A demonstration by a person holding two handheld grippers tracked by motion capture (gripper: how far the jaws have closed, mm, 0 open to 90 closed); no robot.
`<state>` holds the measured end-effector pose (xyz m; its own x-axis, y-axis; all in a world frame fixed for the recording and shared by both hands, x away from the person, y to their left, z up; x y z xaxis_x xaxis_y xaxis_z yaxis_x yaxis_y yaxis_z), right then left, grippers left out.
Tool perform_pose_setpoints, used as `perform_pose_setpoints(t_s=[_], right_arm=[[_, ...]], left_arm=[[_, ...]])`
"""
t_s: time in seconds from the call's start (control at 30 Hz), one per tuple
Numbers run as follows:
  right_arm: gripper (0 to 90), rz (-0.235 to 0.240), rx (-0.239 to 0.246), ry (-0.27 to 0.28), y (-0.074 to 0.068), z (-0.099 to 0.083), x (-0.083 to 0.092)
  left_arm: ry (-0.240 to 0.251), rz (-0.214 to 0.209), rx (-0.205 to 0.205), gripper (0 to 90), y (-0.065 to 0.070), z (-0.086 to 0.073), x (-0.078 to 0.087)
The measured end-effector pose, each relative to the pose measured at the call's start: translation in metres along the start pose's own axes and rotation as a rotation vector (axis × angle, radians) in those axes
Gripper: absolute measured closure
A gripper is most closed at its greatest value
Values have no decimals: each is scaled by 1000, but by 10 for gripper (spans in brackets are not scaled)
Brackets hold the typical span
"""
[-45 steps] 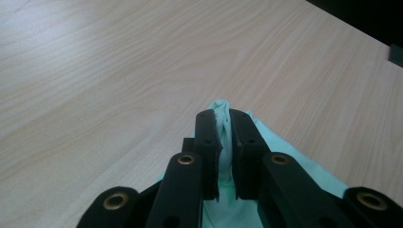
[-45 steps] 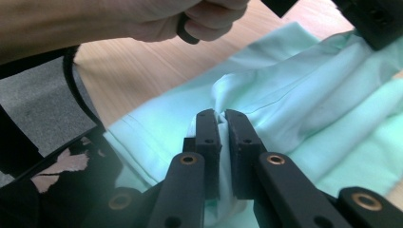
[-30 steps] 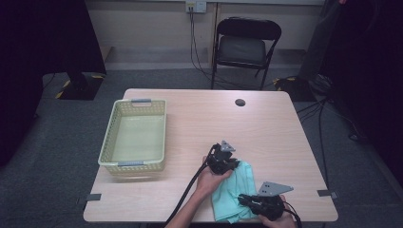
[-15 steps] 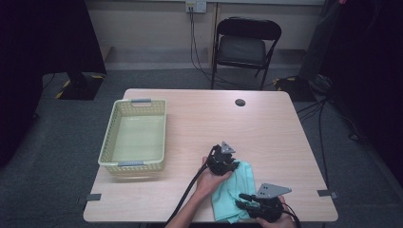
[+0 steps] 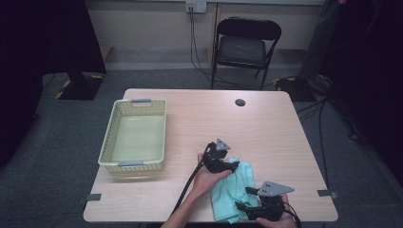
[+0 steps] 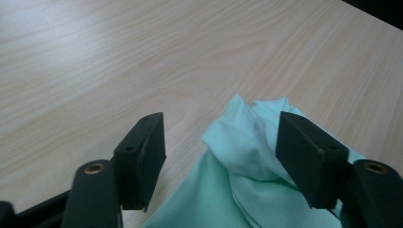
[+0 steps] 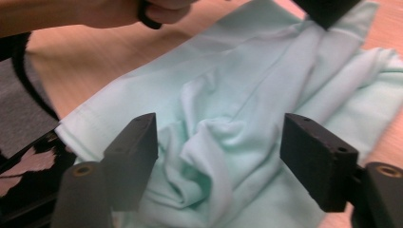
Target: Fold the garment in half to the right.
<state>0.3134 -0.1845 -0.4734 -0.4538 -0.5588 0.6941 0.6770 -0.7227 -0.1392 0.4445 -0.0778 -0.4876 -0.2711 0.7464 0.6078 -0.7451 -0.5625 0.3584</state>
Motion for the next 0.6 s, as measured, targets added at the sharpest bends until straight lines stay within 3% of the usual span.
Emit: perform_pose_setpoints(t_s=[0.1, 0.13, 0.23, 0.3, 0.4, 0.6], right_arm=[[229, -13, -20, 1, 3, 1, 0], [195, -23, -30, 5, 5, 2, 1], [151, -32, -43, 9, 7, 3, 1], [145, -28, -49, 14, 7, 5, 1], [139, -34, -50, 16, 8, 7, 1], [179, -63, -57, 19, 11, 14, 0]], left_arm=[[17, 5, -21, 296, 1, 3, 7], [25, 7, -33, 236, 2, 5, 13], [12, 23, -60, 175, 2, 5, 23], [11, 45, -57, 175, 0, 5, 31], [41, 24, -70, 162, 2, 7, 45], [49, 48, -74, 200, 0, 5, 66]])
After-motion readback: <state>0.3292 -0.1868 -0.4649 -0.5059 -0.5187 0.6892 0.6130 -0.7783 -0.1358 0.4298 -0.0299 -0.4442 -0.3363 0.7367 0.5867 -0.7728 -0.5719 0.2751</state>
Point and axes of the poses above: each handheld gripper's, and its own axes: x roughly backward along the jaws, z roughly out of its top, y roughly to its right, the point moved 7 cm from there along -x, roughly forward along the jaws, and after that the axes turned 6 degrees about -z, right-handed, at the moved point
